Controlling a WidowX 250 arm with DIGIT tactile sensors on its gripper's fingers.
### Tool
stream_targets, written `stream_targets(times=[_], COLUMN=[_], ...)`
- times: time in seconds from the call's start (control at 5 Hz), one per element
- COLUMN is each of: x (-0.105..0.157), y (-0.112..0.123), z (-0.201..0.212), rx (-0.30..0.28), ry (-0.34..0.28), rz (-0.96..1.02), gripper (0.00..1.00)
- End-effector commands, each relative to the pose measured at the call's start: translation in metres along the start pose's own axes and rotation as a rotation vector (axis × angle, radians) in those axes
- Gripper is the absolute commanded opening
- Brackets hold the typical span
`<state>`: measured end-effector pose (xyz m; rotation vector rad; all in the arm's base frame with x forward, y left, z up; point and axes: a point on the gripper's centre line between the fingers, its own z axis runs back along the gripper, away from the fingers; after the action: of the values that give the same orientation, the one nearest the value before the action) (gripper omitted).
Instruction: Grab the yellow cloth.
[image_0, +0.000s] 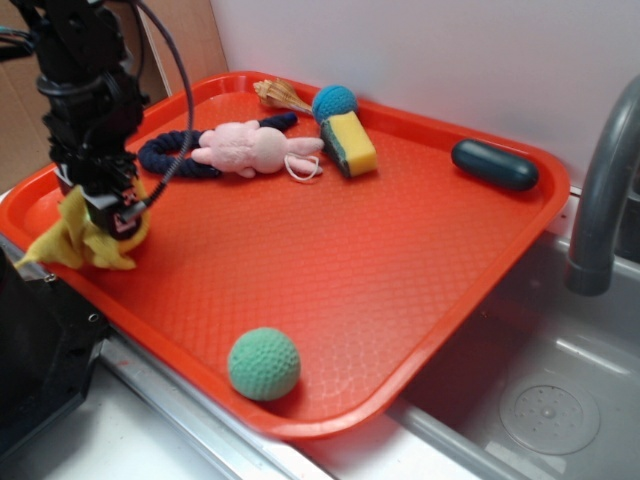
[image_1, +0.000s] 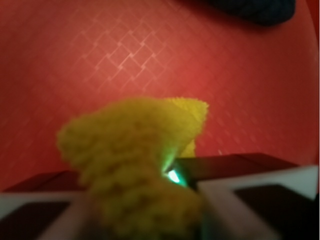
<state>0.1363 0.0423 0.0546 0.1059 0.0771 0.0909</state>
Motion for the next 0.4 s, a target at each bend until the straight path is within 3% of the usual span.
stream_targets(times=[0.0,0.2], x=[0.015,0.019], y=[-0.041,-0.031], z=[0.112,0.163], rx=[0.042,-0.104], ry=[-0.218,-0.252], rz=[0.015,0.121], gripper=[0.00,0.00])
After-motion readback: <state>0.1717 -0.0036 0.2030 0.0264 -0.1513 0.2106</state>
